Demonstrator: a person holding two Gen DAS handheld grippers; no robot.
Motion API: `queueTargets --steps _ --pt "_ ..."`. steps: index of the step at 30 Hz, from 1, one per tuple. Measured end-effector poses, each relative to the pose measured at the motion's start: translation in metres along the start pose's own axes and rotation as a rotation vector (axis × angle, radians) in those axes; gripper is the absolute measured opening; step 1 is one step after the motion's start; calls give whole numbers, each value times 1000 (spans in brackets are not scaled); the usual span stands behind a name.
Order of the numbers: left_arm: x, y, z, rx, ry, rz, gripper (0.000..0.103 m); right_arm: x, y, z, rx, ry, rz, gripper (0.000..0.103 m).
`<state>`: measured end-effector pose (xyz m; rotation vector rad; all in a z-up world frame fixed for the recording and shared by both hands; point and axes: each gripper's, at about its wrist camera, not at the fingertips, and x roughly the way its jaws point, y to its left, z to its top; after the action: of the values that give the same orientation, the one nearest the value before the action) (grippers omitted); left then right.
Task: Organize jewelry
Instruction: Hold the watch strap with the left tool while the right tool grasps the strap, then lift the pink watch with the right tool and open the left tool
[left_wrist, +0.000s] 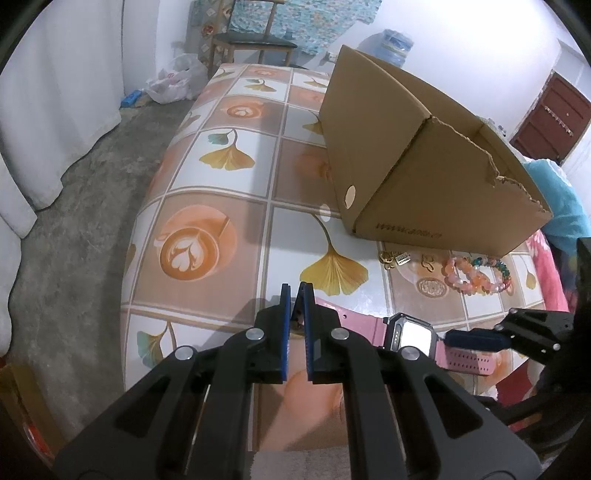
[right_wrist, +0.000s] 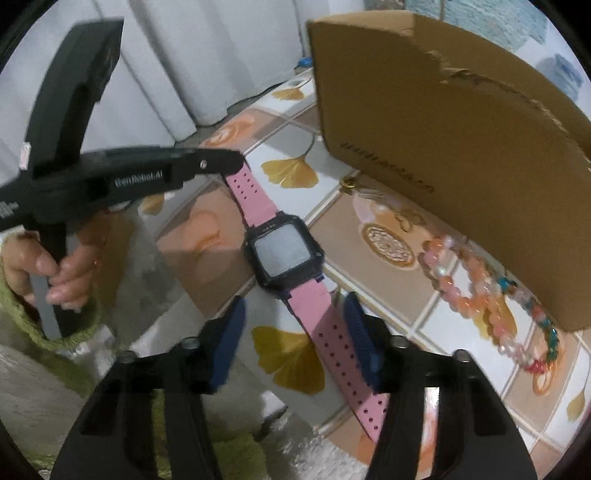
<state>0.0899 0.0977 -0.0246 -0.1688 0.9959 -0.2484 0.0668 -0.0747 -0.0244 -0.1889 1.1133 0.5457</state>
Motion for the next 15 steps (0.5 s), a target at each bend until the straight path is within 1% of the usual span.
queueTargets --steps 4,7,9,13,14,15 --pt "1 0 1 -4 -5 2 6 -1 0 0 -47 9 -21 42" --pt "1 -1 0 -1 -11 3 6 0 0 0 -52 14 -31 29" --pt "0 -2 0 7 -18 1 5 -3 -3 -2 -35 13 -11 28" --pt "-6 -7 0 23 -32 4 4 -5 -3 -5 -38 -8 -14 26" --pt "-9 -9 0 28 -41 5 3 -15 -6 -11 -35 -12 -5 22" --pt "-14 -12 1 35 -52 6 3 -17 -7 -11 -28 -19 6 22"
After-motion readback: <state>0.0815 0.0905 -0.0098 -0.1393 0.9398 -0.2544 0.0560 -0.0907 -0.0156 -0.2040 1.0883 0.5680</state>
